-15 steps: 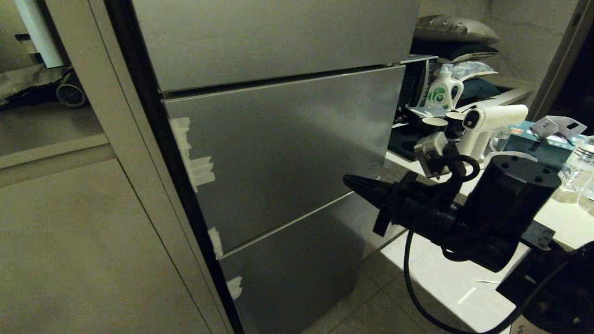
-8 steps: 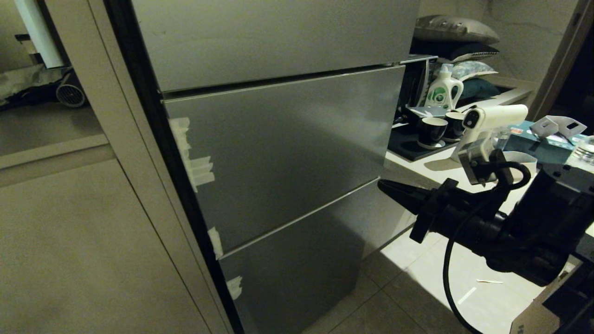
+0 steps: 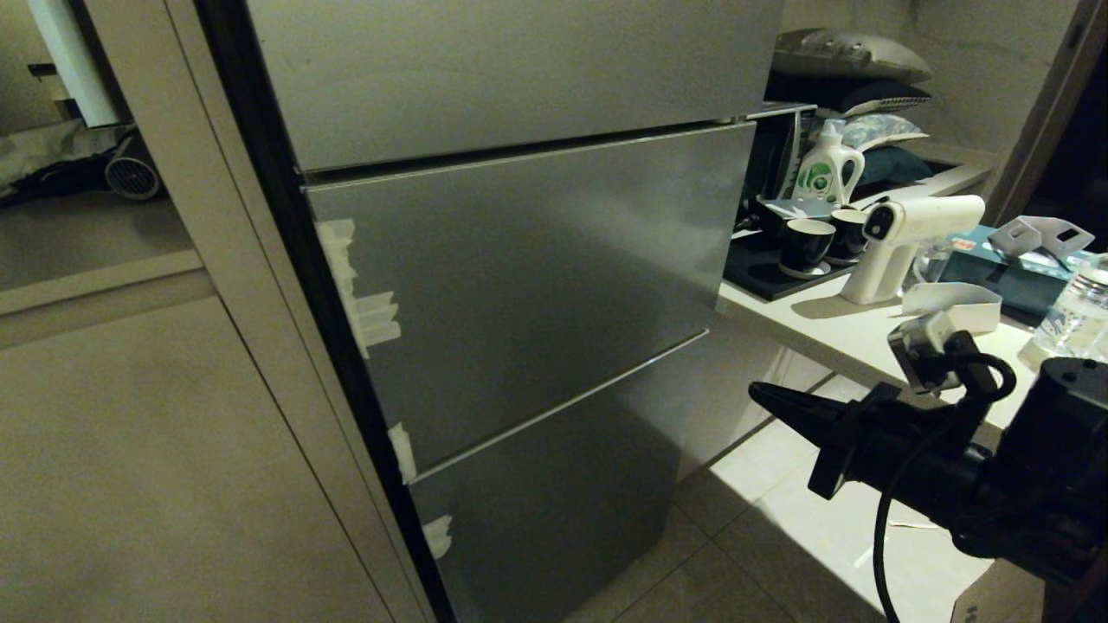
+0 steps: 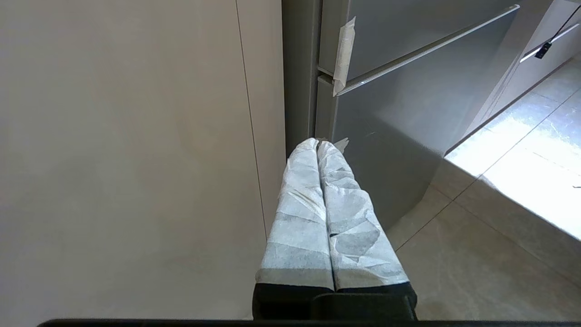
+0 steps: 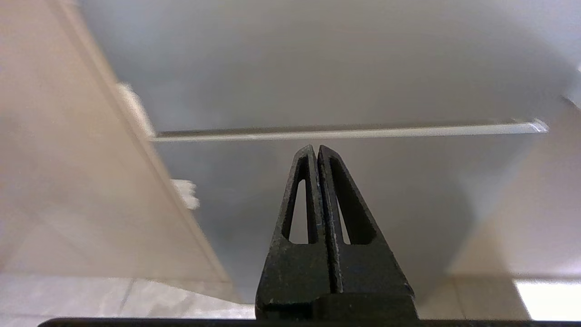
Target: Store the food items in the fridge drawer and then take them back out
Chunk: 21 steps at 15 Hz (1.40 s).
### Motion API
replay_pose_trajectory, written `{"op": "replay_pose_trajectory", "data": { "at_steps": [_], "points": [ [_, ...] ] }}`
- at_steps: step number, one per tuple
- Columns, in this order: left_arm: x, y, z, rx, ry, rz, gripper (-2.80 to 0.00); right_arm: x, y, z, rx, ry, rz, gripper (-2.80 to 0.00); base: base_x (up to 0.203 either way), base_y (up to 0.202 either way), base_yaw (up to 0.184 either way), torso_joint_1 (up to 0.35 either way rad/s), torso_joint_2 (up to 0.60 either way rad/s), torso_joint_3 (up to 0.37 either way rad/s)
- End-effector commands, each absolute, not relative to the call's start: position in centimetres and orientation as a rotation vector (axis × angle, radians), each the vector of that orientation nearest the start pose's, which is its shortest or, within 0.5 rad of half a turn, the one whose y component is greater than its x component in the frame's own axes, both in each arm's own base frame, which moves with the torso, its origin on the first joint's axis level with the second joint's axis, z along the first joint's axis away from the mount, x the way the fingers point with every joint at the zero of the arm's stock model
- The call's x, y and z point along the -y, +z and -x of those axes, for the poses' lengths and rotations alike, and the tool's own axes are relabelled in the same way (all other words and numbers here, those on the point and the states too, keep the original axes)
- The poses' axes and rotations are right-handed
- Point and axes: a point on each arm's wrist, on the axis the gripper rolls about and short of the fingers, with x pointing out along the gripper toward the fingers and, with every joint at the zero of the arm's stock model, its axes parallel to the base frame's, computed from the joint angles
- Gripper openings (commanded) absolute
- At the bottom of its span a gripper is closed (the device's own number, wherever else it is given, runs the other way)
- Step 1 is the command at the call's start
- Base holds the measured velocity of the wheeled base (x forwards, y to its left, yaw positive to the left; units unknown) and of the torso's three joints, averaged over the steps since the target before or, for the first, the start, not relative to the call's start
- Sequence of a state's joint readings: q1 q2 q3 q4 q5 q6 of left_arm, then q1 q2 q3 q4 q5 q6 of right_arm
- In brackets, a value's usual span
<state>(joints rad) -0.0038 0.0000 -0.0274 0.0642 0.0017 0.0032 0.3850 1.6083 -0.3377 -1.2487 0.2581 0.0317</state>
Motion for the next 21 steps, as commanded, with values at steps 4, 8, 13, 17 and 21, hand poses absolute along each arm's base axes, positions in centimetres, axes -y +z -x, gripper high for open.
{"op": "replay_pose_trajectory", "data": {
  "at_steps": [4,8,13,17,21],
  "points": [
    [0.0,7.7,2.5,-0.038,-0.003,-0.003,-2.80,-6.7,16.7,-17.2,0.020,0.570,-0.031,-2.80,0.000,0.000,0.000,0.000,0.00,0.000],
    [0.0,7.7,2.5,-0.038,0.000,-0.003,-2.80,-3.3,17.5,-12.3,-0.019,0.441,-0.023,-2.80,0.000,0.000,0.000,0.000,0.00,0.000],
    [0.0,7.7,2.5,-0.038,-0.002,-0.003,-2.80,-1.2,15.6,-5.3,-0.115,0.341,-0.025,-2.80,0.000,0.000,0.000,0.000,0.00,0.000],
    [0.0,7.7,2.5,-0.038,-0.003,-0.003,-2.80,-0.6,12.5,-2.1,-0.097,0.286,-0.012,-2.80,0.000,0.000,0.000,0.000,0.00,0.000],
    [0.0,7.7,2.5,-0.038,-0.003,-0.002,-2.80,-0.4,9.4,-0.2,-0.069,0.265,0.013,-2.80,0.000,0.000,0.000,0.000,0.00,0.000]
  ]
}}
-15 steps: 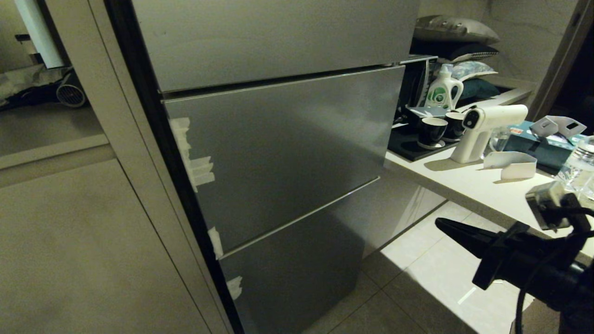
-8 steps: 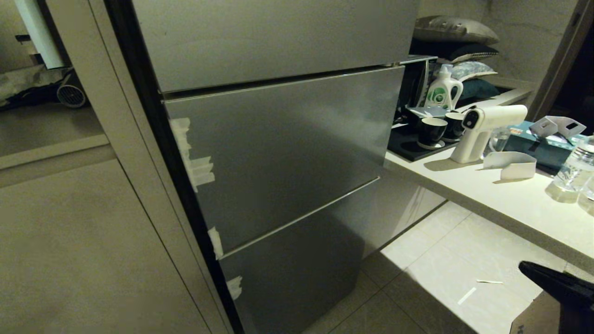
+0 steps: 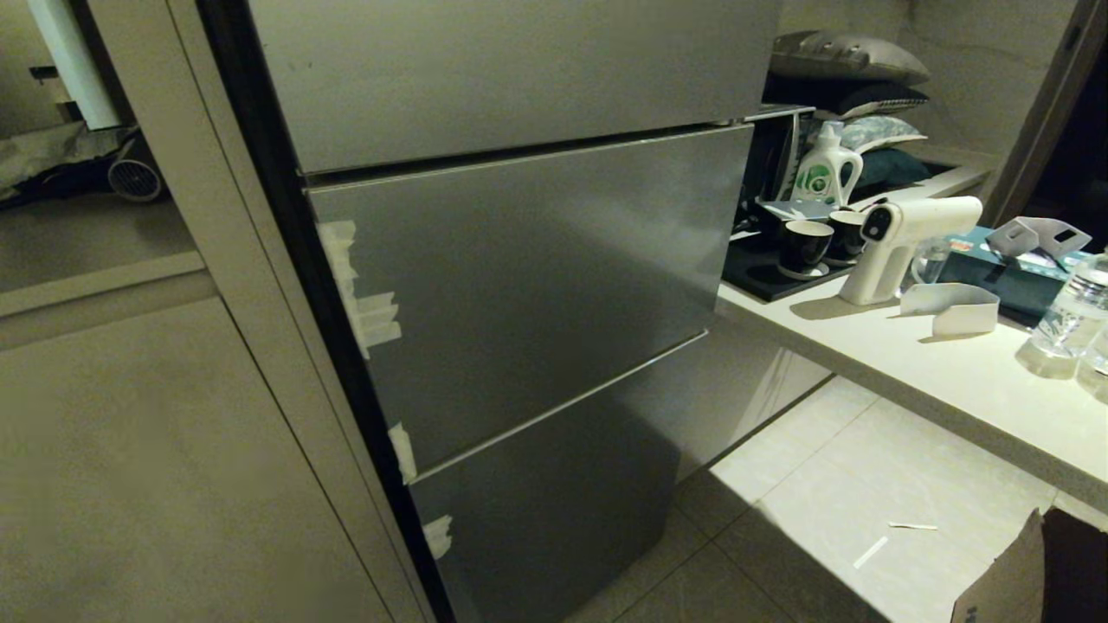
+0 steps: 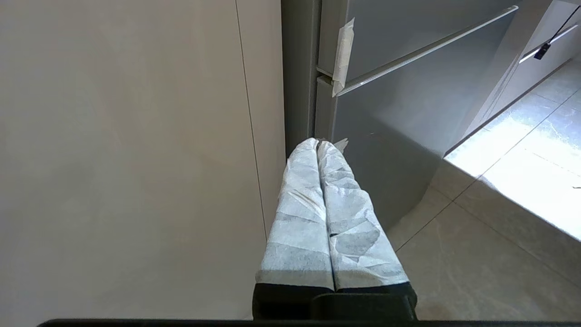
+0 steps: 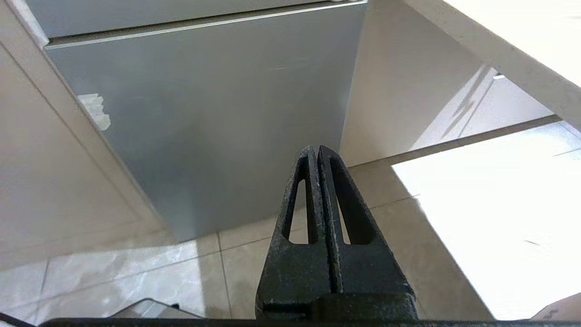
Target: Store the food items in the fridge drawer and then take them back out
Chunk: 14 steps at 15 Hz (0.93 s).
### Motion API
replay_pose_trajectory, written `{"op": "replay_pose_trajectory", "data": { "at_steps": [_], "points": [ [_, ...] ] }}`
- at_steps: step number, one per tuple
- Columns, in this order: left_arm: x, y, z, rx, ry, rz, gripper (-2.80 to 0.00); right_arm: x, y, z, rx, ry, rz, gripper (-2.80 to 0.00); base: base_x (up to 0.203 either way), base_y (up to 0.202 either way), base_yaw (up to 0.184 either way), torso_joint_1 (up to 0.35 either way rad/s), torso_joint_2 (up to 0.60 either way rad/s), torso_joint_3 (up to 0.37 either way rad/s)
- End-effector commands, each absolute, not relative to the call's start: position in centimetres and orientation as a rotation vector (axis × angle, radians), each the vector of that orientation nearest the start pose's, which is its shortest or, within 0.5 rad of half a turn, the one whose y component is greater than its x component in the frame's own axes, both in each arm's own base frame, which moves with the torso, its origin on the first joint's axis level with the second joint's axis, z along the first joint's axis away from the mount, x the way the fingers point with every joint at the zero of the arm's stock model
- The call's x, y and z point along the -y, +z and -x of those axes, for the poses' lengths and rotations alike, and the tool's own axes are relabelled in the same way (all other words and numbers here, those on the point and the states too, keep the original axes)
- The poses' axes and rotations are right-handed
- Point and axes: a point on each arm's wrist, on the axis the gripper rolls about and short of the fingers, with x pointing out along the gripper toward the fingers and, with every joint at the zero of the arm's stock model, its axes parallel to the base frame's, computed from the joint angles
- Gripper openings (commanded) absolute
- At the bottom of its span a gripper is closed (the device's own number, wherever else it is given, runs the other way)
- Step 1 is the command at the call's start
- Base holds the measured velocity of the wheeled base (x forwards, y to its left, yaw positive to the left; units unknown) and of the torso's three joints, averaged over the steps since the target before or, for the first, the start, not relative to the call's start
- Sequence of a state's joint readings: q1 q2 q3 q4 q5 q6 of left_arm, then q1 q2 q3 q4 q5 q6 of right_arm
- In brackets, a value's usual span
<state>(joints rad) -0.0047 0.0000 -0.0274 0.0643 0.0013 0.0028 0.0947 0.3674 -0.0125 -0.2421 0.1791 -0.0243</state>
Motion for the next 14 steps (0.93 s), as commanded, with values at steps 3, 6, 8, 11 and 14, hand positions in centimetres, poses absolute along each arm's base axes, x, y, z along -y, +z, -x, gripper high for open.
{"op": "replay_pose_trajectory", "data": {
  "at_steps": [3,6,8,11,14],
  "points": [
    [0.0,7.7,2.5,-0.038,-0.003,-0.002,-2.80,-0.2,8.6,-0.2,-0.145,0.214,-0.022,-2.80,0.000,0.000,0.000,0.000,0.00,0.000],
    [0.0,7.7,2.5,-0.038,-0.003,-0.003,-2.80,-0.1,8.5,-0.1,-0.154,0.207,0.059,-2.80,0.000,0.000,0.000,0.000,0.00,0.000],
    [0.0,7.7,2.5,-0.038,-0.003,-0.003,-2.80,0.0,7.8,0.0,-0.217,0.183,0.145,-2.80,0.000,0.000,0.000,0.000,0.00,0.000],
    [0.0,7.7,2.5,-0.038,-0.001,-0.003,-2.80,0.0,7.8,0.0,-0.219,0.141,0.105,-2.80,0.000,0.000,0.000,0.000,0.00,0.000],
    [0.0,7.7,2.5,-0.038,-0.003,-0.003,-2.80,-0.1,7.8,0.1,-0.201,0.045,0.113,-2.80,0.000,0.000,0.000,0.000,0.00,0.000]
  ]
}}
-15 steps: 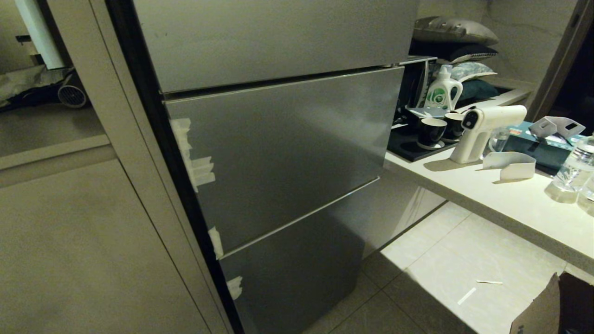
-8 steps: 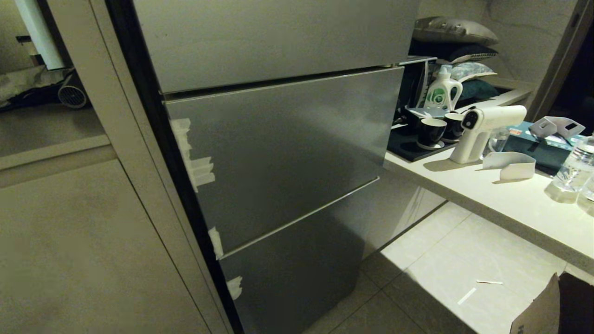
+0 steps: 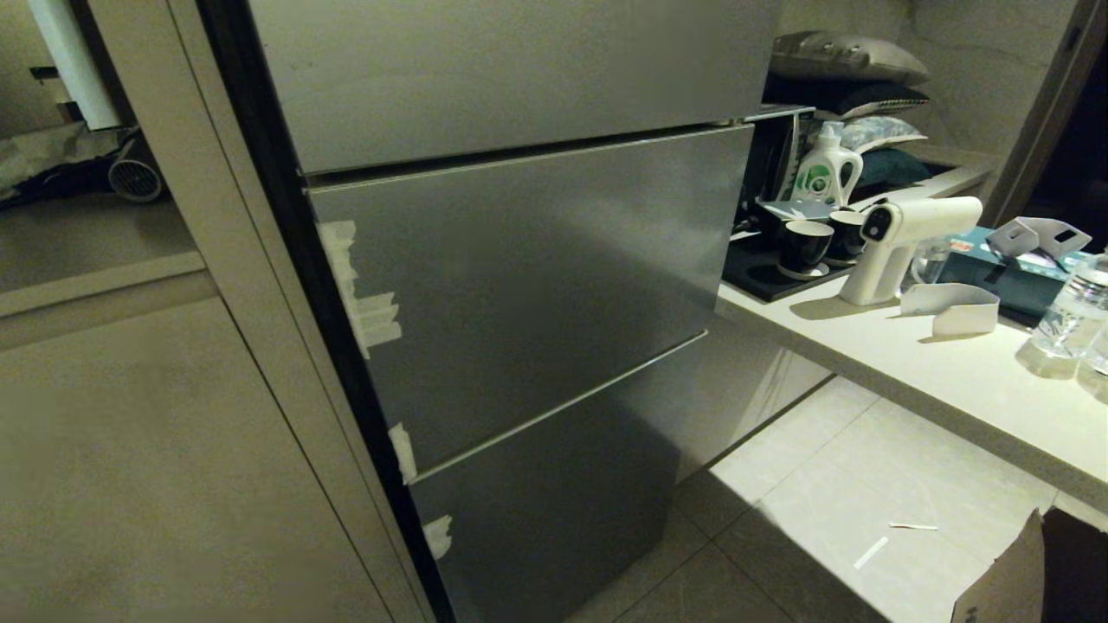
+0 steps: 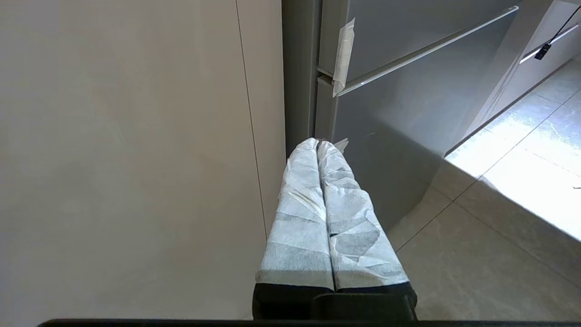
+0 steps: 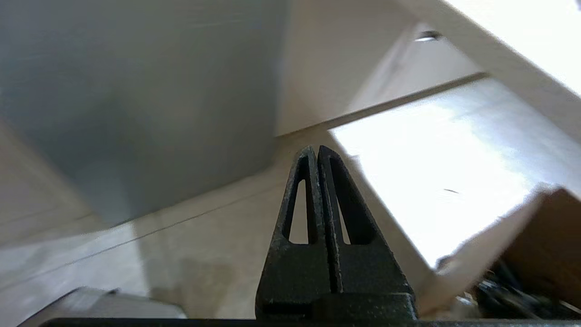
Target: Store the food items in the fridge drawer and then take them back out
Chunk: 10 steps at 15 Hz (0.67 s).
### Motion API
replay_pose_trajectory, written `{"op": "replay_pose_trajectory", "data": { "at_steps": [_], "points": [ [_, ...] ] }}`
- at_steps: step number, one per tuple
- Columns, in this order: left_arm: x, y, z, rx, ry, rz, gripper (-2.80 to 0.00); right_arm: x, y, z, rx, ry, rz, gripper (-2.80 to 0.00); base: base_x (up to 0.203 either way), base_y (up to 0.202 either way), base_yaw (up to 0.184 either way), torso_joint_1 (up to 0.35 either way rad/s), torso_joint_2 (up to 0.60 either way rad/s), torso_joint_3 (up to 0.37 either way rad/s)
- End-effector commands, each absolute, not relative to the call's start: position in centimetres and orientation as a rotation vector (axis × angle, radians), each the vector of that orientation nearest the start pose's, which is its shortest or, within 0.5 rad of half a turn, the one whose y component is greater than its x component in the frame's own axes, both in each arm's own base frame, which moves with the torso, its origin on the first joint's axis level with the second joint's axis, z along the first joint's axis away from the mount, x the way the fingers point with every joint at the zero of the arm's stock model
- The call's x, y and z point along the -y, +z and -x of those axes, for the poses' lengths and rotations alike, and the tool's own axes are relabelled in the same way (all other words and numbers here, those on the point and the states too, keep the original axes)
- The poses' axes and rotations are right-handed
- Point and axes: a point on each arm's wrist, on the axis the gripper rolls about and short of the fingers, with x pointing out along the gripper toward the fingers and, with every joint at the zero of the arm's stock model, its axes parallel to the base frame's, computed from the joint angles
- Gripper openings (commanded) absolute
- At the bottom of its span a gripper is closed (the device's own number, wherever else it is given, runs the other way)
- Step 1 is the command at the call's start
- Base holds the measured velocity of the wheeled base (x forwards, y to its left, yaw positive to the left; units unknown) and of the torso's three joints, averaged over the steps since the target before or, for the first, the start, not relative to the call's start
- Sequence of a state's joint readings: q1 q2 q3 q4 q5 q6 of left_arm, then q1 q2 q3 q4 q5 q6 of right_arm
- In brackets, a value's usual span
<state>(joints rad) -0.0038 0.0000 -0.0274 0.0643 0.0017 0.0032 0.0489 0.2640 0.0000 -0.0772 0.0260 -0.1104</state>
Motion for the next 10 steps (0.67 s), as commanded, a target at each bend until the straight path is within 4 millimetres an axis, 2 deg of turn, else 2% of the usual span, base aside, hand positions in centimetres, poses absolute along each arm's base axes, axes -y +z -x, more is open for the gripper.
{"op": "replay_pose_trajectory", "data": {
  "at_steps": [1,4,10],
  "points": [
    [0.0,7.7,2.5,-0.038,-0.002,-0.003,-2.80,-0.1,7.8,0.5,-0.153,0.041,0.116,-2.80,0.000,0.000,0.000,0.000,0.00,0.000],
    [0.0,7.7,2.5,-0.038,-0.003,-0.003,-2.80,-0.1,7.5,2.0,0.036,0.037,0.127,-2.80,0.000,0.000,0.000,0.000,0.00,0.000],
    [0.0,7.7,2.5,-0.038,-0.003,-0.003,-2.80,-0.1,7.5,2.1,0.052,0.034,0.102,-2.80,0.000,0.000,0.000,0.000,0.00,0.000]
  ]
}}
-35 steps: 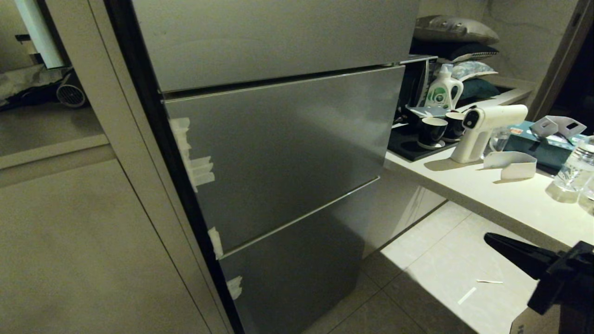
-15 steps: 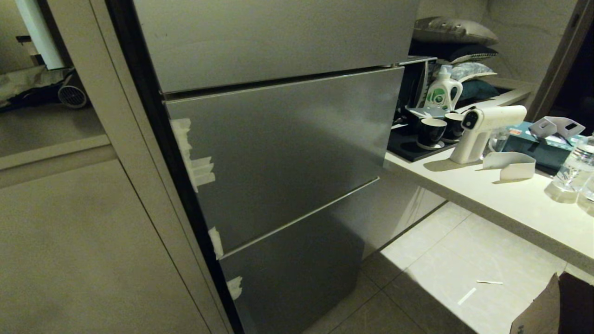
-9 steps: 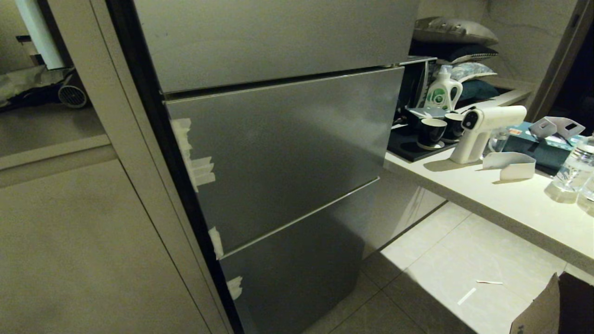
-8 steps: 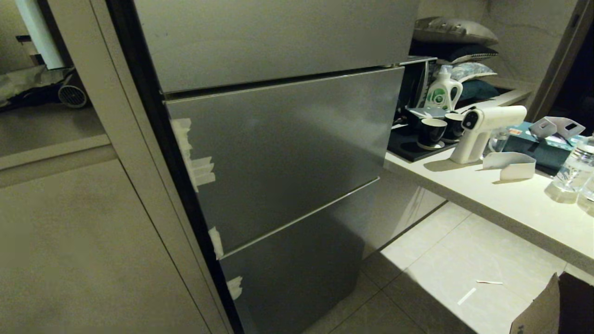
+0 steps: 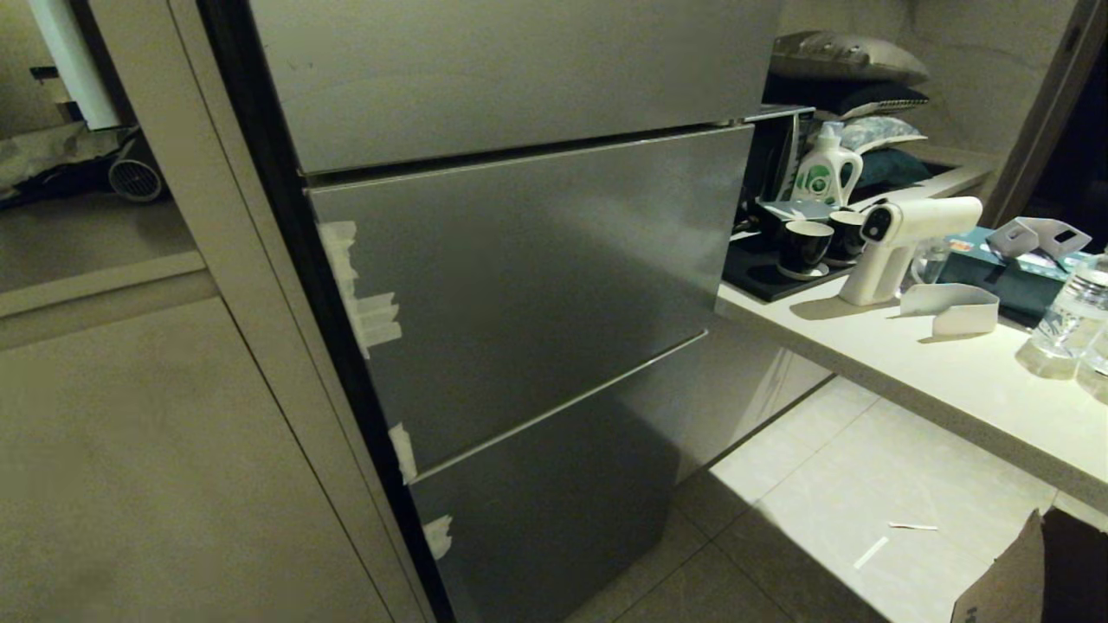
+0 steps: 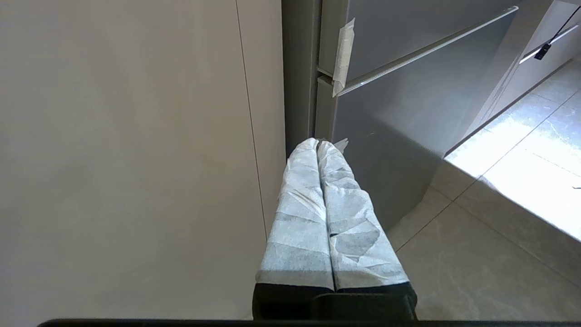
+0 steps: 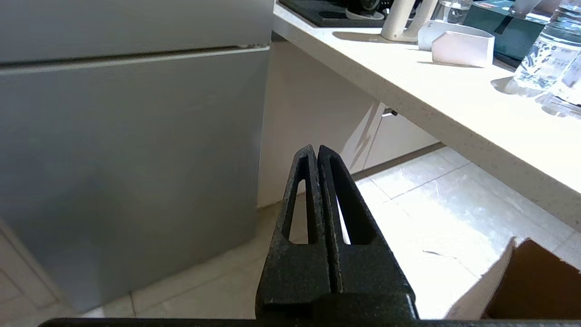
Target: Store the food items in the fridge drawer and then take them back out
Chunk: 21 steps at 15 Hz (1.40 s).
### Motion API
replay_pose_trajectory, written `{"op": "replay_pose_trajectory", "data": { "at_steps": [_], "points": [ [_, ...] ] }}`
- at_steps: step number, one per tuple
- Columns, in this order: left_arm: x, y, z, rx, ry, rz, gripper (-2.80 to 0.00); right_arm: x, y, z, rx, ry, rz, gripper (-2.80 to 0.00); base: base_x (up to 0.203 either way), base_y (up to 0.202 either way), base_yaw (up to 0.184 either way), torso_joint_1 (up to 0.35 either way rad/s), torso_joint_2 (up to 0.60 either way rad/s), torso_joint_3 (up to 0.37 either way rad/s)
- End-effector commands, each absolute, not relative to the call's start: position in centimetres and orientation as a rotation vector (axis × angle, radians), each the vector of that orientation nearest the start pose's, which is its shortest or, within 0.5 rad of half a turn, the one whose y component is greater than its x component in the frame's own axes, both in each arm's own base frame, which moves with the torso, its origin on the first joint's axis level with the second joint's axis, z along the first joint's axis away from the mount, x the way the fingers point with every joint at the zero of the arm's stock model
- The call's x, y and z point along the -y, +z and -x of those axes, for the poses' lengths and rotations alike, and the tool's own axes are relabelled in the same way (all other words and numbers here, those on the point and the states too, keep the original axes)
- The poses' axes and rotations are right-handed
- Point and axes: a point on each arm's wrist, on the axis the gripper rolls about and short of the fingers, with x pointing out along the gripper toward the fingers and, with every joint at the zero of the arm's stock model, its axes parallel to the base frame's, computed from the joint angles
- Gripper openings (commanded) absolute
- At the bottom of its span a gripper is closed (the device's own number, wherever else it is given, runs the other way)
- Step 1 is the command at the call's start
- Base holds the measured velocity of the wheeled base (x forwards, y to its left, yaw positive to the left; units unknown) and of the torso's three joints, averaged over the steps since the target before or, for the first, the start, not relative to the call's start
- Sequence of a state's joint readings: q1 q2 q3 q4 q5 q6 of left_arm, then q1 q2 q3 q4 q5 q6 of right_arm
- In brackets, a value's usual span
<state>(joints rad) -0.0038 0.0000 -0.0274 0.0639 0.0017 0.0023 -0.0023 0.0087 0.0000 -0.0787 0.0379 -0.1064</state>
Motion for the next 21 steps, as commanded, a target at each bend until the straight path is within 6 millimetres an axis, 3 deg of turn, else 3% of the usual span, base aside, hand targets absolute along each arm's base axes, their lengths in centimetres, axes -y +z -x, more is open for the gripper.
{"op": "replay_pose_trajectory", "data": {
  "at_steps": [1,21],
  "points": [
    [-0.01,7.65,2.49,-0.038,-0.003,-0.003,-2.80,-0.09,7.51,2.08,0.052,0.034,0.102,-2.80,0.000,0.000,0.000,0.000,0.00,0.000],
    [-0.01,7.65,2.49,-0.040,-0.003,-0.008,-2.80,-0.09,7.51,2.08,0.052,0.030,0.091,-2.80,0.000,0.000,0.000,0.000,0.00,0.000]
  ]
}}
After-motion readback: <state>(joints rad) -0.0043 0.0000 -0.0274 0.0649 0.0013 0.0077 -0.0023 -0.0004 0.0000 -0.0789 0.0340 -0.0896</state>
